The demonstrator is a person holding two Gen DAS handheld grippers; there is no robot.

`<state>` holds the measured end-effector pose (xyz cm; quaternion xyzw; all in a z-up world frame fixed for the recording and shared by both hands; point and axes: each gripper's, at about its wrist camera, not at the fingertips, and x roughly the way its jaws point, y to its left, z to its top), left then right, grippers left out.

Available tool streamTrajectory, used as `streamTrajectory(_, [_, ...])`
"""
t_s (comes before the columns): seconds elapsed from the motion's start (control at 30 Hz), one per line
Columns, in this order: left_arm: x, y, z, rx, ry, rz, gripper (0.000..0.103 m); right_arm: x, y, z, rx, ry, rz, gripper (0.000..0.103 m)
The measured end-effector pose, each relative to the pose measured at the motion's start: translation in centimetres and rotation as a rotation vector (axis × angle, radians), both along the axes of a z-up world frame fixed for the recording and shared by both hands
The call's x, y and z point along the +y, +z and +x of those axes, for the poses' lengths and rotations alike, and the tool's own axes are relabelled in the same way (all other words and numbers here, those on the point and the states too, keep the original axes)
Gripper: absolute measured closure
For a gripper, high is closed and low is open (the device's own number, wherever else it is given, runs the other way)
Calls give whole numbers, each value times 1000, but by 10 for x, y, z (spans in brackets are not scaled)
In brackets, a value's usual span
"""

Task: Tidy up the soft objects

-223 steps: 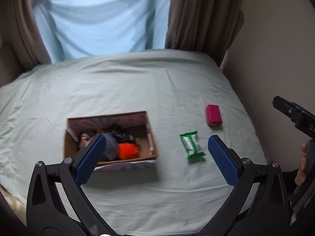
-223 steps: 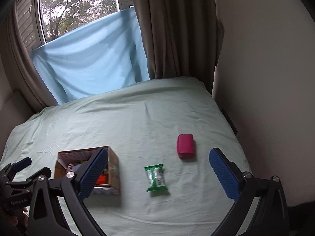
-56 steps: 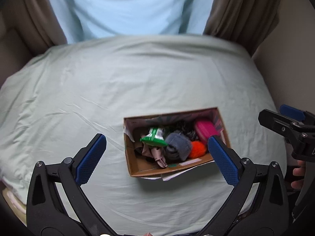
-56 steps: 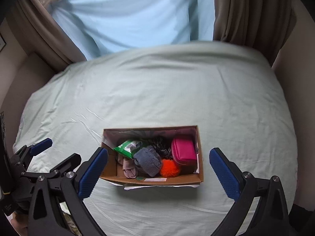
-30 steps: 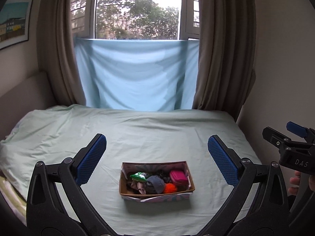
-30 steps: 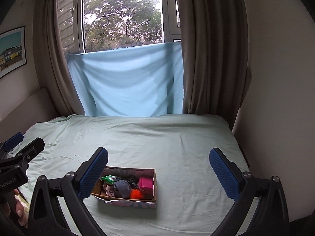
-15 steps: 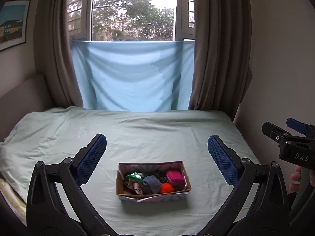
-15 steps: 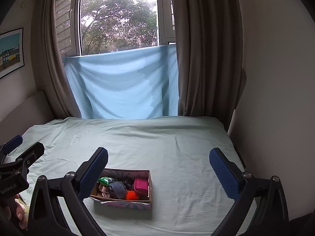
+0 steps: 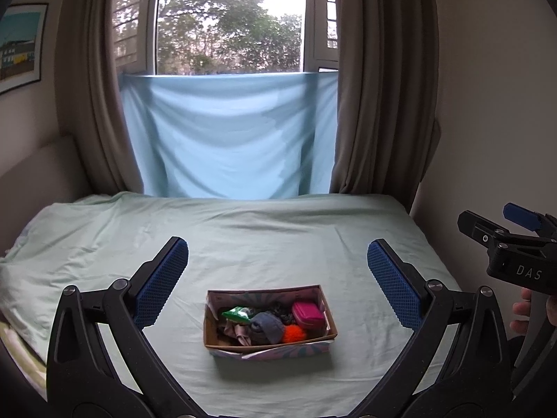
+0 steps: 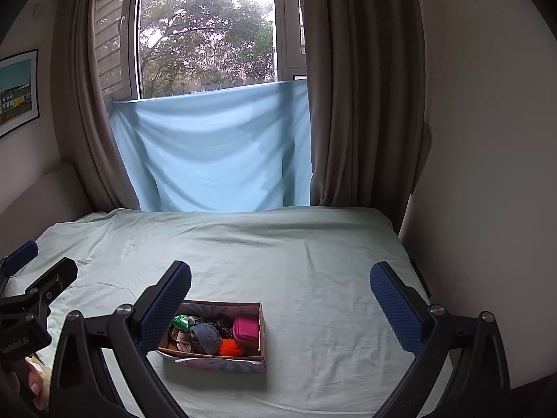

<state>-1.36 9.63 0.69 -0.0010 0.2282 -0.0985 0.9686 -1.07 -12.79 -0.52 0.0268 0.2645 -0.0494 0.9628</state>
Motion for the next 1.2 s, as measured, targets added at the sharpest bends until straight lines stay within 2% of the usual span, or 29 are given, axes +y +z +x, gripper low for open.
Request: streamTrajectory(1.2, [-1,1,17,-2,-15,3,0,-4,3,16,-22,-3,-5,1])
